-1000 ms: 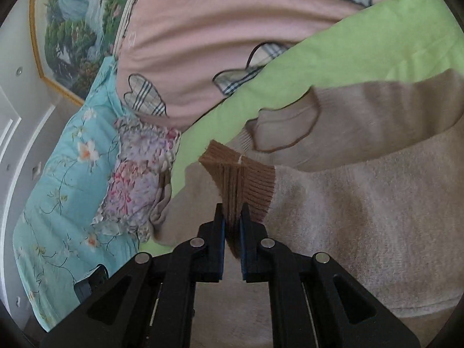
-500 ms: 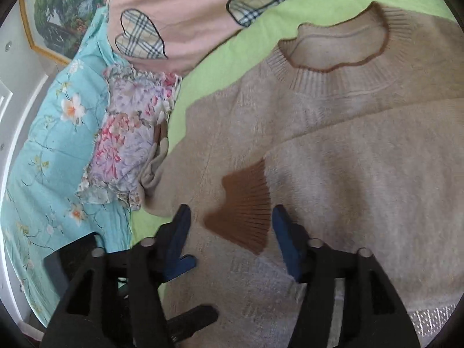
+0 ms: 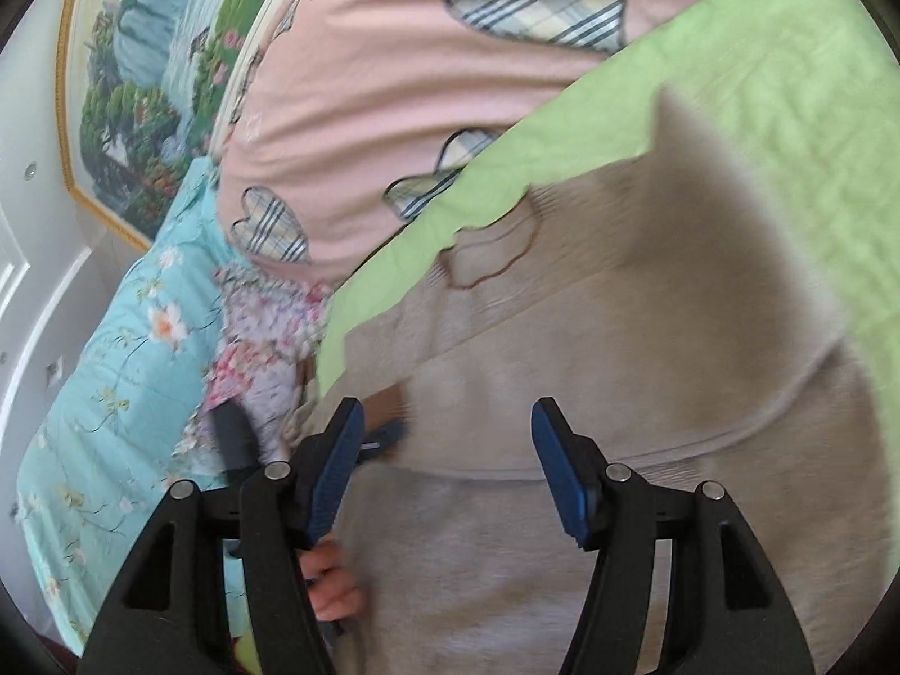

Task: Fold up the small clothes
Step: 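Grasp the other sleeve cuff with the left gripper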

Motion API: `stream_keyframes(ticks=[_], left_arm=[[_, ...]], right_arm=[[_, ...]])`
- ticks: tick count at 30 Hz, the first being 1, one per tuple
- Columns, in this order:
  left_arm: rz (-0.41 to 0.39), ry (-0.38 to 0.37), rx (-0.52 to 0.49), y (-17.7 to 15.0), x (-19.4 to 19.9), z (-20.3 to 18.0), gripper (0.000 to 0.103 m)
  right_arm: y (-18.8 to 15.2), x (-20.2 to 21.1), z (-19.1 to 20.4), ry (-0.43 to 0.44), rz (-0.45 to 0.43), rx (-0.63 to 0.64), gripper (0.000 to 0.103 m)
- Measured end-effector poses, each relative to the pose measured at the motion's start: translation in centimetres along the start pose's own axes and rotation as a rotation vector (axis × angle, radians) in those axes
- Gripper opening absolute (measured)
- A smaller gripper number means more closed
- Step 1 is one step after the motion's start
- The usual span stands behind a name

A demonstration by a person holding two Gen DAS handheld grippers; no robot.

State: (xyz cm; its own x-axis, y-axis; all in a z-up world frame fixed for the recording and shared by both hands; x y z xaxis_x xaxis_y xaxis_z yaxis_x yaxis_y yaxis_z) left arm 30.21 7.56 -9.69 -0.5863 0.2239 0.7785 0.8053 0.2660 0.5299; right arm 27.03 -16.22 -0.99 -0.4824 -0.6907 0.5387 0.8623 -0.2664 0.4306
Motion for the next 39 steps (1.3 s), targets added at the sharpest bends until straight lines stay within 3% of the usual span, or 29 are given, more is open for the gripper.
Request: stream_keyframes(ticks=[3,5,9,11,17,18,19,21,24,27,29,35,36,37,39], left_arm=[[0.073,0.015,0.067,-1.0,-1.1,3.4,0.007],[0.06,-0.001,0.099,-1.2,-0.8,4.3,0.007],[0.007,0.039,0.149,-1.1,0.3,5.3,0.007],[-0.004,0.028,0.169,-1.2,0.4,5.4,0.007],[0.022,0.053,0.077,-2.2,0.4,3.6,0.007],[0.022,0.054,0.07,-2.1,0.4,3.3,0.007],[0.022,0.051,0.06,-2.0,0.5,2.9,0.007],[0.015,0.032,0.039,-1.7,0.8,1.9,0.007],[0.017,-0.007,0.001,-1.4,0.3,-0.2,0.007],[0.045,0.029,-0.013,-1.9,-1.5,-0.3,0.007],[0.083,0.035,0.012,-2.5,-2.3,0.5,0.007],[0.079,0.005,0.032,-3.4,-0.2,2.0,0.016],[0.083,0.007,0.032,-3.6,0.0,2.3,0.017],[0.086,0.01,0.035,-3.9,0.4,2.7,0.018],[0.084,0.02,0.039,-4.0,1.2,3.2,0.025]], right_arm=[[1.7,1.8,-4.0,-0.101,-0.048,-0.047,0.066],[2.9,2.1,-5.9,-0.155,-0.06,-0.063,0.066],[5.5,1.5,-9.2,-0.257,-0.046,-0.075,0.066],[6.4,0.7,-10.5,-0.286,-0.028,-0.063,0.066],[6.8,-4.3,-12.7,-0.368,0.118,0.009,0.066],[6.7,-5.0,-12.7,-0.379,0.137,0.036,0.061],[6.9,-5.3,-12.5,-0.381,0.142,0.078,0.013],[7.9,-4.3,-12.7,-0.396,0.123,0.095,0.009],[10.1,-2.1,-14.1,-0.499,0.065,0.142,0.009],[10.4,-1.6,-16.5,-0.565,0.077,0.135,0.004],[9.8,-1.8,-17.2,-0.561,0.095,0.131,0.004],[8.5,0.7,-12.7,-0.457,0.023,0.127,0.008],[7.9,0.9,-11.6,-0.432,0.019,0.132,0.019],[7.1,1.1,-10.6,-0.401,0.02,0.133,0.044],[5.2,0.9,-8.7,-0.342,0.023,0.137,0.072]])
Point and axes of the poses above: each gripper's, at about its wrist camera, not at the fingertips, and x roughly against the way its jaws point, z to its left, y to its top, the point moved 10 cm from there along -x, roughly the way its jaws point, and after that the axes turned 7 degrees about z, right-handed, at the moved point
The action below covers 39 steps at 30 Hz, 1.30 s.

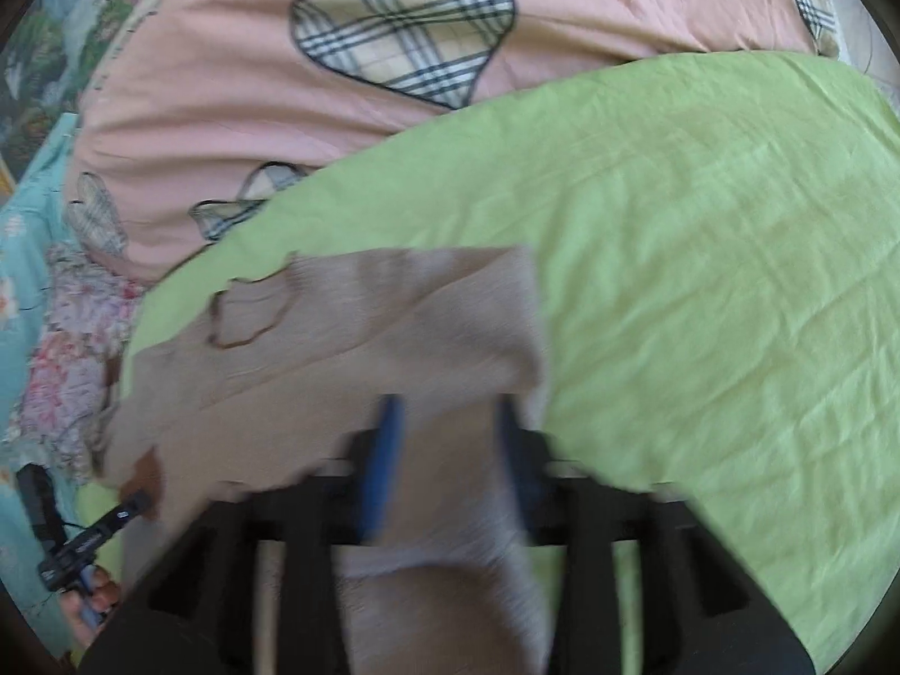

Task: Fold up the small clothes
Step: 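Grasp the other sleeve cuff with the left gripper, then fold the held sleeve across the sweater body and open the left gripper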

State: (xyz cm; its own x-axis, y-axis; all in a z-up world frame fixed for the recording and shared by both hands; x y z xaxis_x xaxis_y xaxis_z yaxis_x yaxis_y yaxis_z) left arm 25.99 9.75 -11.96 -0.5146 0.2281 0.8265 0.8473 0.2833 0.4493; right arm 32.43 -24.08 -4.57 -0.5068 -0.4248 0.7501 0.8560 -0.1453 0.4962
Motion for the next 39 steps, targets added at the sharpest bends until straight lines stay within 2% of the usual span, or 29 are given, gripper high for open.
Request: stream_keyframes(ticks=[4,6,9,16,19,21,25,26,28,29,32,34,36,39], left_arm=[[-0.038,0.047,0.005,0.2,2.9,2.5,0.036],[-0.065,0.098,0.008,1.1,4.4,4.5,0.047],[-0.099,0.162,0.04,3.1,6.1,8.0,0.059],[-0.117,0.37,0.201,9.4,8.1,20.2,0.061],[-0.107,0.358,0.277,12.2,7.9,24.0,0.065],[-0.079,0.372,0.29,13.7,7.0,25.6,0.067],[0.022,0.453,0.277,15.8,3.9,28.2,0.067],[0.046,0.481,0.277,15.9,3.2,28.7,0.066],[0.087,0.504,0.286,15.8,1.7,29.8,0.034],[0.104,0.488,0.297,15.6,1.2,30.1,0.01],[0.056,0.475,0.286,15.6,2.2,29.3,0.007],[-0.007,0.442,0.252,15.4,4.1,26.9,0.007],[-0.06,0.39,0.214,15.1,5.8,23.6,0.007],[-0.147,0.298,0.128,14.5,8.3,16.6,0.006]], right_arm=[[-4.4,-0.6,4.3,0.094,0.057,0.036,0.072],[-6.3,-0.8,5.9,0.127,0.086,0.045,0.072],[-8.7,-1.1,7.7,0.154,0.117,0.064,0.072],[-11.1,-1.3,9.1,0.16,0.153,0.077,0.072],[-11.5,-1.3,9.3,0.154,0.162,0.084,0.072],[-11.7,-1.6,9.5,0.161,0.172,0.082,0.072],[-12.3,-2.5,10.1,0.164,0.198,0.087,0.072],[-12.5,-2.7,10.2,0.168,0.204,0.086,0.072],[-12.9,-3.2,10.3,0.167,0.218,0.086,0.072],[-13.1,-3.3,10.3,0.168,0.222,0.086,0.072],[-13.5,-3.2,10.3,0.167,0.227,0.089,0.072],[-13.6,-2.9,10.2,0.172,0.221,0.087,0.072],[-13.6,-2.6,10.1,0.175,0.213,0.08,0.072],[-13.7,-2.2,9.8,0.184,0.2,0.065,0.072]])
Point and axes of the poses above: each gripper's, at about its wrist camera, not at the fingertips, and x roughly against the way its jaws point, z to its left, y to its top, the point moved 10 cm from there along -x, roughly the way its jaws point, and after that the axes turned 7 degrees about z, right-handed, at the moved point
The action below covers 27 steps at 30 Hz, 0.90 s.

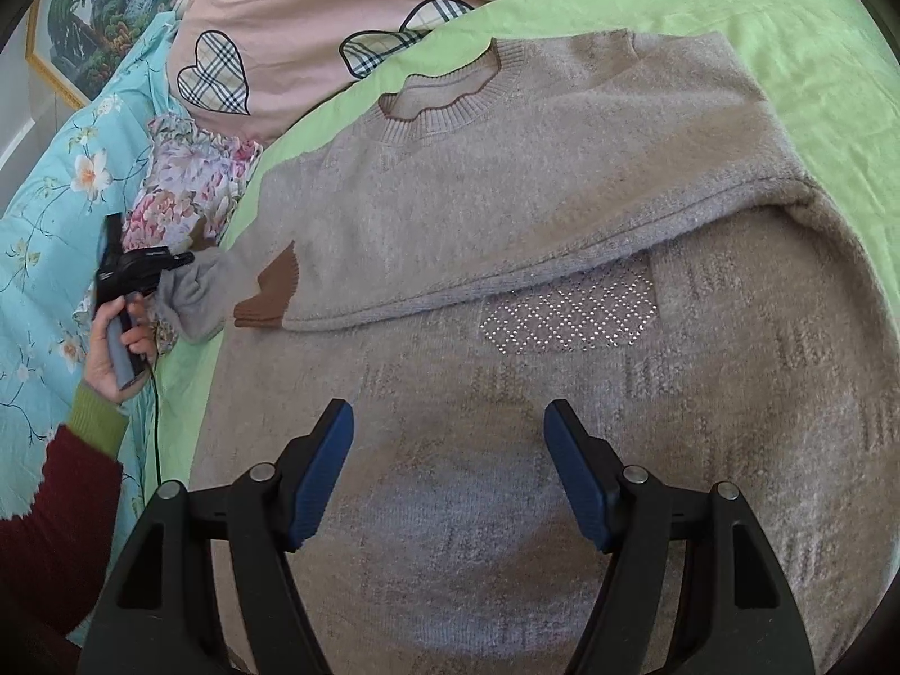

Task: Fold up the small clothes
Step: 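Fold the held sleeve across the sweater body and open the left gripper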

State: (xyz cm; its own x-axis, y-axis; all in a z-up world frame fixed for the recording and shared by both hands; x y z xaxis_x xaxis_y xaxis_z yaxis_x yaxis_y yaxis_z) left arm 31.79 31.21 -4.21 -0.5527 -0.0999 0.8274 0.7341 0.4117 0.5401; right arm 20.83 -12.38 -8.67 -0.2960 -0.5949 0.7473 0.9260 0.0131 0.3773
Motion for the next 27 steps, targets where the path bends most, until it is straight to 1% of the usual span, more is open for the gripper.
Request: stream_keyframes(ticks=[1,2,3,5,7,9,10,12,14,18,22,24,25,26,27], left_arm=[[-0.03,-0.051,-0.025,-0.5,1.6,-2.5,0.006],[-0.044,-0.091,-0.04,-0.8,2.4,-4.7,0.006],[-0.06,-0.146,-0.063,-1.6,3.5,-7.7,0.007],[-0.077,-0.206,-0.109,-2.7,4.9,-12.2,0.007],[-0.099,-0.262,-0.185,-4.7,5.9,-17.3,0.007],[-0.084,-0.304,-0.254,-6.8,5.4,-22.3,0.007],[-0.07,-0.323,-0.281,-7.7,5.0,-24.1,0.007],[-0.058,-0.341,-0.337,-9.8,4.4,-27.8,0.007],[-0.049,-0.345,-0.382,-11.8,4.0,-30.5,0.007],[-0.033,-0.334,-0.456,-15.0,2.3,-34.3,0.007],[0.007,-0.317,-0.506,-17.1,-0.3,-35.7,0.008],[0.022,-0.315,-0.532,-18.0,-0.9,-35.9,0.01],[0.029,-0.318,-0.54,-18.1,-0.7,-35.8,0.012],[0.037,-0.32,-0.546,-18.3,-0.7,-35.7,0.02],[0.05,-0.327,-0.554,-18.6,-0.7,-35.6,0.031]], right_arm=[[-0.1,0.2,0.0,0.007,-0.006,-0.007,0.072],[-0.1,0.4,-0.1,0.012,-0.013,-0.014,0.072],[-0.2,0.7,-0.1,0.015,-0.022,-0.02,0.072],[-0.3,1.3,-0.5,0.016,-0.044,-0.036,0.072],[-0.4,2.1,-1.0,0.014,-0.062,-0.054,0.072],[-0.3,3.1,-1.8,0.009,-0.081,-0.07,0.072],[-0.3,3.7,-2.3,0.002,-0.092,-0.081,0.072],[-0.2,4.7,-3.3,-0.007,-0.113,-0.103,0.072],[-0.1,5.7,-4.4,-0.014,-0.135,-0.129,0.072],[-0.1,6.9,-6.4,-0.024,-0.161,-0.177,0.072],[0.4,7.0,-7.3,-0.021,-0.172,-0.202,0.072],[0.7,6.9,-7.3,-0.017,-0.175,-0.204,0.072],[0.9,6.9,-7.2,-0.013,-0.176,-0.204,0.072],[1.2,6.8,-7.1,-0.007,-0.177,-0.203,0.072],[1.4,6.6,-7.0,-0.003,-0.177,-0.202,0.072]])
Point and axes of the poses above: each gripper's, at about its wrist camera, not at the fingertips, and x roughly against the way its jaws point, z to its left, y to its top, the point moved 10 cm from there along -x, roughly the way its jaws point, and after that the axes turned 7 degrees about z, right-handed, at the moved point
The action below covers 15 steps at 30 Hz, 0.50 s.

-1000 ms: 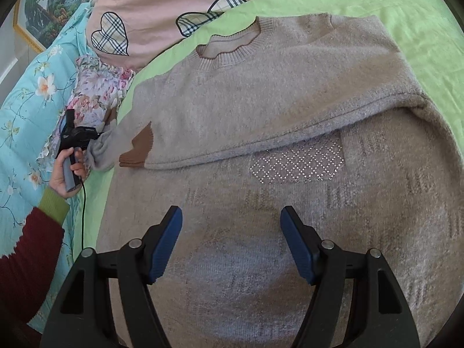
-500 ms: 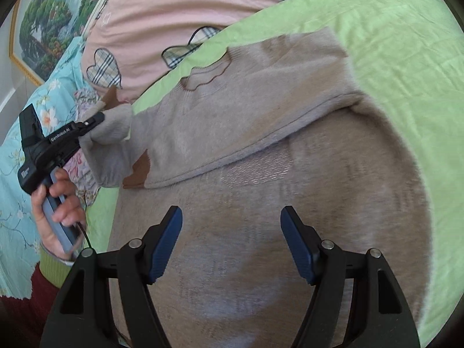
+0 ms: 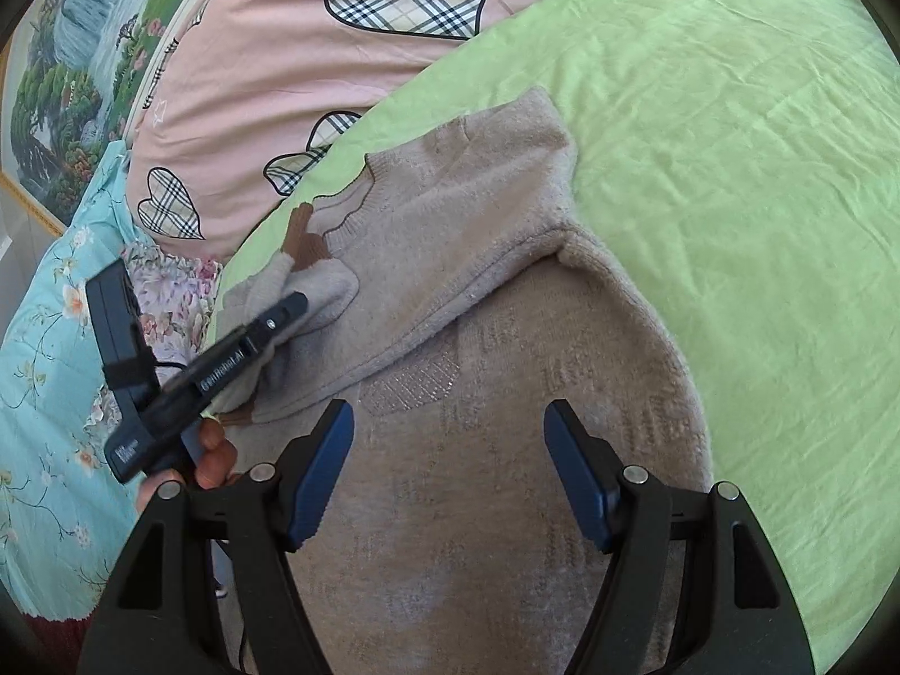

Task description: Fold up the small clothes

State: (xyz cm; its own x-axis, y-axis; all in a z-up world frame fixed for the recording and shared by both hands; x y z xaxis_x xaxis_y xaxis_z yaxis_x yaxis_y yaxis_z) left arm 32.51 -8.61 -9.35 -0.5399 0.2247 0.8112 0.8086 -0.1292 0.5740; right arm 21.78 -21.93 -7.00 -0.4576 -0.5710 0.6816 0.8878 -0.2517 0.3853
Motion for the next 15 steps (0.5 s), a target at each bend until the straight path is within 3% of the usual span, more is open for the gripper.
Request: stream_keyframes(ticks=[3,9,12,15], left_arm=[[0.024,-0.01,0.001,-1.4,0.6,0.3,0.056],[0.014,-0.012,0.038,-5.5,4.9,3.4,0.066],[-0.001,0.048,0.085,-7.8,7.2,7.0,0.07],[-0.002,0.186,0.155,-9.5,8.5,12.6,0.071]], right_arm=[[0.9,-0.8,1.1,0.021,0.002,0.004,0.072],[3.4,-3.3,4.5,0.05,0.019,0.055,0.072],[5.2,-5.0,7.2,0.062,0.027,0.104,0.072],[6.7,-7.1,10.1,0.071,0.04,0.163,0.072]])
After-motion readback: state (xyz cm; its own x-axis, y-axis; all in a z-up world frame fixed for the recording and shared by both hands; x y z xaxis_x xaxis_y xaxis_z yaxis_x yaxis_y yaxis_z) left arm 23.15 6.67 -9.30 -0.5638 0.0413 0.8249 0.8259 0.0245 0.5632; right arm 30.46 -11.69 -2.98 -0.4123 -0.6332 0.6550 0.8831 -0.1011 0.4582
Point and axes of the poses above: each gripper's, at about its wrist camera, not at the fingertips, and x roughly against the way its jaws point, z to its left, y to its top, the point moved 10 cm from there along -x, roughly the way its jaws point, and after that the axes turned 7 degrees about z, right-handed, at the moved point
